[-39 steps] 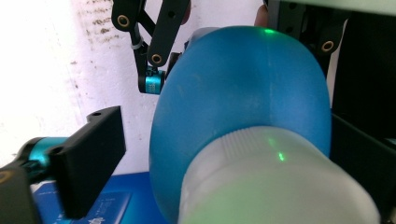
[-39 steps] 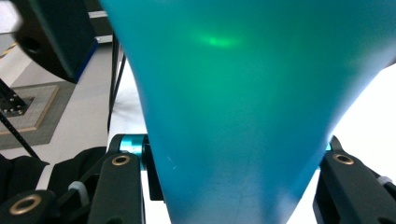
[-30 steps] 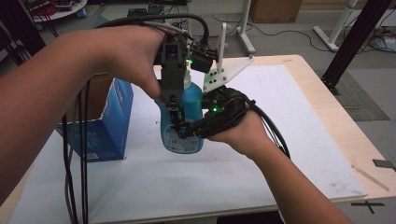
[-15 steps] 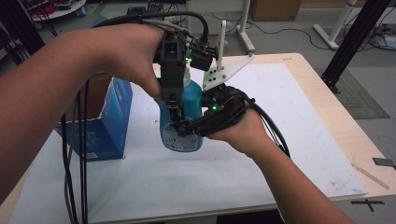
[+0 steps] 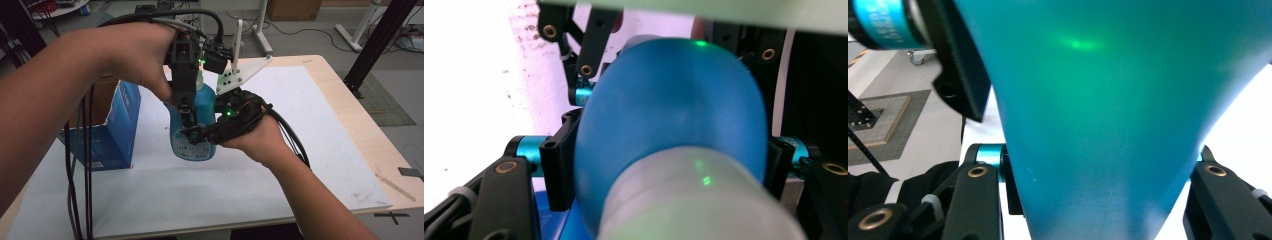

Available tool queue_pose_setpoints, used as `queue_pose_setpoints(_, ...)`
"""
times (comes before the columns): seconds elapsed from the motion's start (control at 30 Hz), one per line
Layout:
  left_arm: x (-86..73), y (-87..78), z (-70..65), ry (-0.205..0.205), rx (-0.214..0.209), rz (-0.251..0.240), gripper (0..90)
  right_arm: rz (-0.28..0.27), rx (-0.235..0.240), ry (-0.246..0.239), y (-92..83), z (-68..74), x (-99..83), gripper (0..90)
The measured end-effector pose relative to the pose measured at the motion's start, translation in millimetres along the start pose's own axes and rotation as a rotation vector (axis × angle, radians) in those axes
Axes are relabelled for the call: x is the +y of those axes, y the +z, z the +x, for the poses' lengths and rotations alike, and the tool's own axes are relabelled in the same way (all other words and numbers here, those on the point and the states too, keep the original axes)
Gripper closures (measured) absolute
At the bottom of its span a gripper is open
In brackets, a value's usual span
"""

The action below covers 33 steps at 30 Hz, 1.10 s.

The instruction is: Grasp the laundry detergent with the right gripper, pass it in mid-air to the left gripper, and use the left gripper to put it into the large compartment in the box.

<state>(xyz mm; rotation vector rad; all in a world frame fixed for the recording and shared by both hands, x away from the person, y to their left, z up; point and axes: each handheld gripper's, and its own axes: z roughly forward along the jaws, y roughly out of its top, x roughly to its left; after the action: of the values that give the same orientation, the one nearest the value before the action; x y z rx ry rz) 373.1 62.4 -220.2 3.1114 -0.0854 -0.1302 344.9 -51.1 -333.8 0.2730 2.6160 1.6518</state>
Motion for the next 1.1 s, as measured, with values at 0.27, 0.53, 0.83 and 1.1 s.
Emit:
queue_pose_setpoints(0.27,-0.6,0.1,-1.5,0.023,0.01,0.001,37.2,-0.003,0.008,0.011,1.0,0.0,-0.6,47.4)
queue_pose_setpoints(0.53,0.8,-2.9,-3.5,0.032,0.019,0.004,37.7,-0.01,0.01,0.012,-1.8,0.7,0.3,47.3)
queue_pose_setpoints(0.83,2.2,-7.1,-8.5,0.041,0.015,0.01,37.7,-0.03,0.006,0.019,-9.1,0.0,1.1,32.5)
queue_pose_setpoints(1.1,-3.5,-14.5,-10.0,0.023,0.019,0.022,37.7,-0.015,-0.007,0.016,-22.8,0.6,-0.5,21.3)
